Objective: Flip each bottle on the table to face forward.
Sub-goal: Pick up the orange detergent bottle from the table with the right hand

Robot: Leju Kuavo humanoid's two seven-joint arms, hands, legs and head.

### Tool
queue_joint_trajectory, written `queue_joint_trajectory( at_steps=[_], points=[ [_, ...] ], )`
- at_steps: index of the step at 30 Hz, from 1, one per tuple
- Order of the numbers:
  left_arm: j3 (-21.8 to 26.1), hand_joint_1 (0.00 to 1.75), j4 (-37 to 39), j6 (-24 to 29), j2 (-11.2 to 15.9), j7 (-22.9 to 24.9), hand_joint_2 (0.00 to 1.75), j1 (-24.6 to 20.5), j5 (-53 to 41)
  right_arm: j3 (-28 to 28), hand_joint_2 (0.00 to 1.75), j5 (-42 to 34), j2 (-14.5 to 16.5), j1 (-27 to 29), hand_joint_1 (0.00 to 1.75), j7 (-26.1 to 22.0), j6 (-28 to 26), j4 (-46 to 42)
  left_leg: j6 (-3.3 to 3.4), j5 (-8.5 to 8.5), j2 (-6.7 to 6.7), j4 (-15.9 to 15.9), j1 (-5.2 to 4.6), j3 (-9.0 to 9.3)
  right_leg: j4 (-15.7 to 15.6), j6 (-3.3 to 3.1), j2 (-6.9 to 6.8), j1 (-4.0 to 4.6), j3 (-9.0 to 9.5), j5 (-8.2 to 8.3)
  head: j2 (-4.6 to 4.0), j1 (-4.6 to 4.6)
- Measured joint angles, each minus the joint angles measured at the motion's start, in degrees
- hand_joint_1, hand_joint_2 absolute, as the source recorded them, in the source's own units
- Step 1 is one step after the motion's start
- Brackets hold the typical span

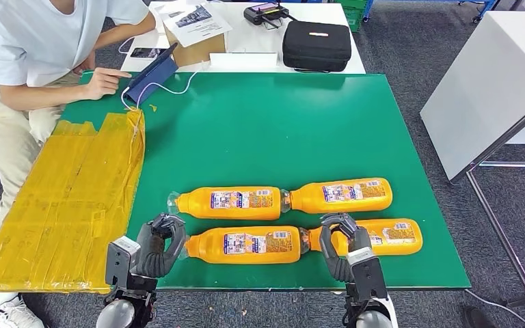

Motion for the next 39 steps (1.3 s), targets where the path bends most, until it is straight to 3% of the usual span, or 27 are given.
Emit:
queue_joint_trajectory(
  at_steps=[1,2,4,5,6,17,24,34,39],
  points=[
    [-0.01,1.75,-0.42,0.47,-0.16,-2.77,1.75,-0.78,1.4,0.53,1.75,-2.29,0.4,-1.14,1.49,-3.16,2.0,-0.58,-0.01,0.05,0.02,0.0,0.0,-0.06,0.01,-0.03,0.01,0.01,-0.07,0.06,0.0,0.0],
    [-0.05,1.71,-0.98,1.02,-0.37,-5.11,1.75,-2.07,2.83,1.28,1.75,-4.44,0.99,-2.91,1.06,-6.14,3.74,-1.27,-0.02,0.11,0.06,0.0,0.01,-0.09,0.02,-0.07,0.02,0.02,-0.13,0.11,0.0,-0.01],
    [-0.25,0.86,-2.12,1.92,-0.72,-6.48,1.75,-5.12,4.46,2.9,1.75,-6.6,2.29,-7.09,0.26,-8.67,4.88,-2.43,-0.06,0.18,0.1,0.0,0.03,0.05,0.02,-0.17,0.02,0.04,-0.18,0.14,0.0,-0.03],
    [-0.39,0.42,-2.56,2.23,-0.81,-6.09,1.75,-6.27,4.74,3.54,1.75,-6.89,2.75,-8.69,0.0,-8.44,4.71,-2.85,-0.08,0.18,0.08,-0.01,0.04,0.17,0.01,-0.2,0.01,0.04,-0.19,0.09,0.0,-0.02],
    [-0.51,0.02,-2.94,2.46,-0.86,-5.84,1.75,-6.97,4.91,4.01,1.75,-7.06,3.0,-9.75,0.0,-8.1,4.53,-3.22,-0.08,0.18,0.03,-0.01,0.05,0.26,0.01,-0.23,-0.01,0.04,-0.22,0.03,0.0,0.0],
    [-0.73,0.0,-3.91,4.26,-0.86,-5.93,1.75,-8.96,6.22,5.89,1.75,-6.44,3.33,-12.91,0.0,-7.72,3.1,-3.88,-0.07,0.16,-0.04,0.0,0.04,0.17,0.02,-0.14,-0.04,0.03,0.16,0.08,0.0,-0.01],
    [-0.66,0.0,-3.91,5.38,-0.72,-5.87,1.75,-9.42,6.24,6.81,1.75,0.47,2.76,-15.44,0.0,-3.18,-2.49,-1.61,-0.09,0.15,-0.01,-0.01,0.06,0.17,0.02,-0.16,-0.03,0.05,0.14,0.07,0.0,-0.01],
    [-0.61,0.0,-3.91,5.53,-0.58,-5.86,1.75,-9.42,6.24,7.25,1.75,1.91,2.12,-16.98,0.0,-2.57,-3.59,1.36,-0.09,0.15,-0.04,0.0,0.05,0.14,0.02,-0.15,-0.04,0.04,0.14,0.07,0.0,-0.01],
    [-0.49,0.0,-3.94,5.69,-0.58,-5.78,1.75,-9.42,6.17,8.83,1.75,12.19,1.4,-18.39,0.0,1.03,-8.69,3.24,-0.1,0.15,-0.01,-0.01,0.06,0.14,0.02,-0.16,-0.02,0.07,0.13,0.07,0.0,-0.01]
  ],
)
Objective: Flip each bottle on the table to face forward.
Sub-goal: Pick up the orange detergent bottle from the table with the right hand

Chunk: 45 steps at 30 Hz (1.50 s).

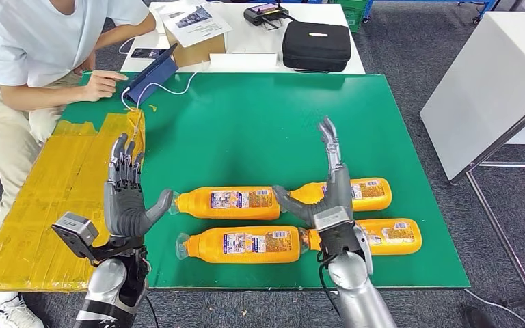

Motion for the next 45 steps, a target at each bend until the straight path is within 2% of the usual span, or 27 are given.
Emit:
queue_joint_trajectory(
  at_steps=[4,6,15,19,28,36,45],
  points=[
    [-0.02,0.0,-0.22,-0.06,-0.05,0.63,1.75,-0.04,-0.3,3.27,1.75,16.14,-0.77,-3.64,0.0,5.89,-6.33,6.43,0.0,0.03,0.02,0.0,0.02,0.01,0.0,0.0,0.0,0.02,0.0,0.01,0.0,0.01],
    [-0.04,0.0,-0.45,-0.19,-0.11,1.07,1.75,-0.23,-0.28,5.16,1.75,21.86,-0.75,-5.65,0.0,8.11,-8.21,10.55,0.01,0.05,0.02,0.0,0.02,0.01,0.01,0.0,0.0,0.03,0.01,0.02,0.0,0.01],
    [-1.48,0.0,-0.13,-2.31,-0.68,2.6,1.75,-2.9,0.35,12.05,1.75,32.33,1.55,-15.88,0.0,15.24,-7.91,32.27,0.01,0.05,0.01,0.01,0.02,0.01,0.02,0.01,0.0,0.02,0.01,0.03,0.0,0.01],
    [-2.43,0.0,0.64,-2.51,-0.99,2.87,1.75,-4.1,0.67,13.8,1.75,34.0,3.04,-18.94,0.0,15.95,-8.42,40.16,0.01,0.05,0.01,0.02,0.02,0.0,0.02,0.01,0.0,0.02,-0.01,0.04,0.0,0.01],
    [-3.75,0.0,2.21,-3.37,-1.23,2.93,1.75,-5.84,1.07,15.66,1.75,36.49,4.39,-22.7,0.0,18.6,-8.5,51.01,0.01,0.05,0.01,0.02,0.02,-0.01,0.02,0.01,0.0,0.02,-0.04,0.03,0.0,0.02],
    [-4.5,0.0,2.6,-4.2,-1.31,2.9,1.75,-6.34,1.29,15.7,1.75,36.41,4.67,-24.45,0.0,19.41,-8.19,55.52,0.01,0.05,0.02,0.02,0.02,-0.02,0.02,0.01,0.0,0.02,-0.05,0.04,0.0,0.01],
    [-5.66,0.0,3.63,-4.8,-1.55,2.81,1.75,-7.35,1.76,15.8,1.75,37.95,4.76,-26.84,0.0,22.08,-4.15,60.18,0.01,0.05,0.02,0.02,0.02,-0.01,0.02,0.01,0.0,0.02,-0.05,0.04,0.0,0.01]
  ],
)
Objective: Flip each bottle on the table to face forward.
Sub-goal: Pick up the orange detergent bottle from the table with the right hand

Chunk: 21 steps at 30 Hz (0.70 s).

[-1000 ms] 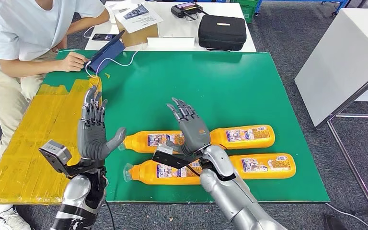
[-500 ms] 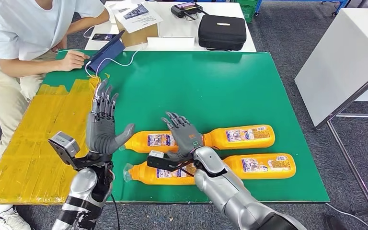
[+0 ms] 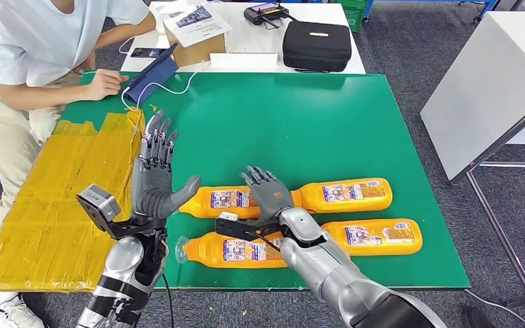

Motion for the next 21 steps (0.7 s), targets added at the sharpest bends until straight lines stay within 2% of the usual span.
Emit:
queue_joint_trajectory(
  at_steps=[2,4,5,6,9,11,16,21],
  points=[
    [-0.03,0.0,0.27,-0.16,-0.01,-0.03,1.75,-0.09,0.22,0.24,1.75,0.64,-0.01,-0.48,0.01,0.71,1.38,0.93,0.0,0.0,0.0,0.0,0.0,0.0,0.0,0.0,0.0,0.0,0.0,0.0,0.0,0.0],
    [-0.03,0.0,0.5,-0.34,-0.03,-0.06,1.75,-0.18,0.33,0.49,1.75,0.94,-0.02,-0.78,0.09,0.89,2.34,1.54,0.0,0.0,0.0,0.0,0.0,0.0,0.0,0.0,0.0,0.0,0.0,0.0,0.0,0.0],
    [-0.04,0.0,0.66,-0.42,-0.09,-0.09,1.75,-0.27,0.42,0.61,1.75,1.15,-0.02,-0.95,0.18,0.88,2.88,1.89,0.0,0.0,0.0,0.0,0.0,0.0,0.0,0.0,0.0,0.0,0.0,0.0,0.0,0.0],
    [-0.06,0.0,0.84,-0.47,-0.16,-0.14,1.75,-0.4,0.5,0.72,1.75,1.41,-0.02,-1.12,0.34,0.85,3.31,2.24,0.0,0.0,0.0,0.0,0.0,0.0,0.0,0.0,0.0,0.0,0.0,0.0,0.0,0.0],
    [-0.12,0.0,1.42,-0.53,-0.32,-0.38,1.75,-0.8,0.66,1.15,1.75,2.3,-0.13,-1.64,0.98,0.61,4.06,3.28,0.0,0.0,0.0,0.0,0.0,0.0,0.0,0.0,0.0,0.0,-0.01,0.0,0.0,0.0],
    [-0.14,0.0,1.61,-0.51,-0.34,-0.61,1.75,-0.89,0.78,1.56,1.75,3.03,-0.31,-1.95,1.22,0.35,4.17,3.73,0.0,0.0,0.01,0.0,0.0,0.0,0.0,0.0,0.0,0.0,-0.01,0.0,0.0,0.0],
    [-0.14,0.0,1.65,-0.5,-0.36,-0.94,1.75,-0.96,1.16,2.39,1.75,4.74,-0.73,-2.72,1.47,-0.71,3.78,4.46,0.0,0.0,0.01,0.0,0.0,0.01,0.0,0.0,0.0,0.0,-0.01,0.0,0.0,-0.01],
    [-0.37,0.0,1.72,-0.5,-0.37,-0.95,1.75,-0.97,1.24,2.96,1.75,5.84,-1.01,-2.78,1.51,-1.14,2.27,4.76,0.0,0.0,0.01,0.0,0.0,0.01,0.0,0.0,0.0,0.0,-0.01,0.0,0.0,0.0]
  ],
)
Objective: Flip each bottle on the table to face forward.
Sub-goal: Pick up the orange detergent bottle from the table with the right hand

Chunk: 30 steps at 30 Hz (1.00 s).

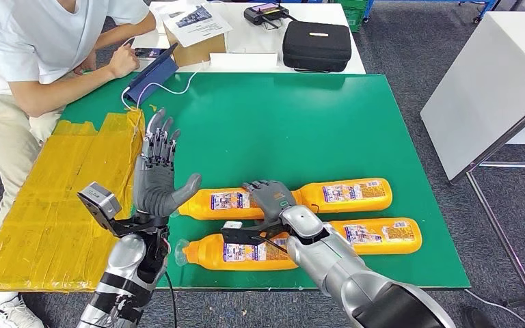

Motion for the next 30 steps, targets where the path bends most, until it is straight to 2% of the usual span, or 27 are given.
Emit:
queue_joint_trajectory(
  at_steps=[7,13,17,27,30],
  points=[
    [-0.29,0.0,0.04,0.0,-0.01,0.0,1.75,-0.01,0.0,0.32,1.75,0.32,-0.13,0.0,1.54,0.1,-0.72,0.12,0.0,0.0,0.0,0.0,0.0,0.0,0.0,0.0,0.0,0.0,0.0,0.0,0.0,-0.01],
    [-0.63,0.0,0.04,0.0,-0.02,0.0,1.75,0.0,0.07,0.52,1.75,0.94,-1.01,0.8,1.75,1.19,-8.84,0.44,0.0,0.0,0.0,0.0,0.0,-0.03,0.0,0.0,0.0,0.0,-0.03,0.0,0.0,0.0],
    [-0.66,0.0,0.04,0.0,-0.03,0.0,1.75,0.01,0.07,0.09,1.75,0.72,-1.37,1.31,1.75,1.41,-14.95,0.44,0.0,0.0,0.0,0.0,0.0,-0.04,0.0,0.0,0.0,0.0,-0.02,0.0,0.0,-0.01],
    [-0.71,0.0,0.04,0.01,-0.07,0.0,1.75,0.02,0.07,-0.75,1.75,0.5,-1.49,1.66,1.73,1.41,-16.14,0.44,0.0,0.0,0.0,0.0,0.0,-0.04,0.0,0.0,0.0,0.0,-0.03,0.0,0.0,0.0],
    [-0.72,0.0,0.04,0.36,-0.07,0.0,1.75,0.09,-0.13,-1.86,1.75,-0.89,-1.5,2.43,1.73,0.3,-20.08,-0.65,0.0,0.0,0.0,0.0,0.0,-0.05,0.0,0.0,0.0,0.0,-0.03,0.0,0.0,-0.01]
  ],
)
